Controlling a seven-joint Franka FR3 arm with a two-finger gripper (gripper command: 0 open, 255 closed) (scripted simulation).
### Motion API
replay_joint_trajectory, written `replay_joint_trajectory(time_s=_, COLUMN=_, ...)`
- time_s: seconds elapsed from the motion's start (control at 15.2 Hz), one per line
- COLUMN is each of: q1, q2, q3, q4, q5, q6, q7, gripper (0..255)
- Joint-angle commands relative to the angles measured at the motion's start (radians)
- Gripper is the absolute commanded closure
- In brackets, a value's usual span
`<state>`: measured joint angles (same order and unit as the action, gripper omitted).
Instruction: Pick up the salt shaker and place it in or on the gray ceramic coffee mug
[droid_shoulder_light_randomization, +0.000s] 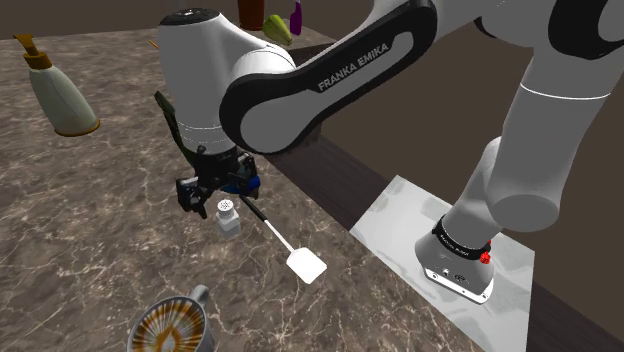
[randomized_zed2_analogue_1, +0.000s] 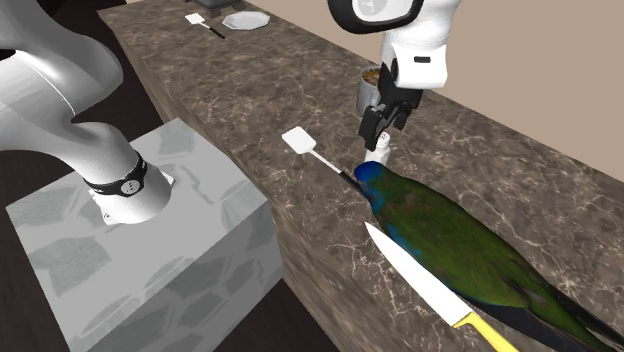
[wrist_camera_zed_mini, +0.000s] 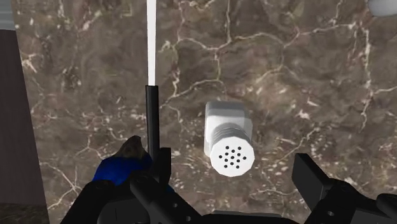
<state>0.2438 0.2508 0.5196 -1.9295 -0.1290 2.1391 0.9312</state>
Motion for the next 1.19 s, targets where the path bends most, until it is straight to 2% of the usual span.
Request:
replay_joint_trajectory(time_s=0.0, q1=0.002, q2=0.008, q3=-0.002, q4=-0.008, q5=-0.006, q6=0.015, q7=0.004, gripper=0)
replay_joint_trajectory(time_s=0.46, q1=0.002, q2=0.008, q3=-0.002, q4=-0.008, q5=-0.006, q6=0.015, q7=0.004, gripper=0)
replay_joint_trajectory(time_s=0.53, q1=0.002, q2=0.008, q3=-0.002, q4=-0.008, q5=-0.006, q6=0.015, q7=0.004, gripper=255)
replay_joint_trajectory(time_s=1.12, q1=0.002, q2=0.008, q3=-0.002, q4=-0.008, q5=-0.006, q6=0.015, q7=0.004, gripper=255)
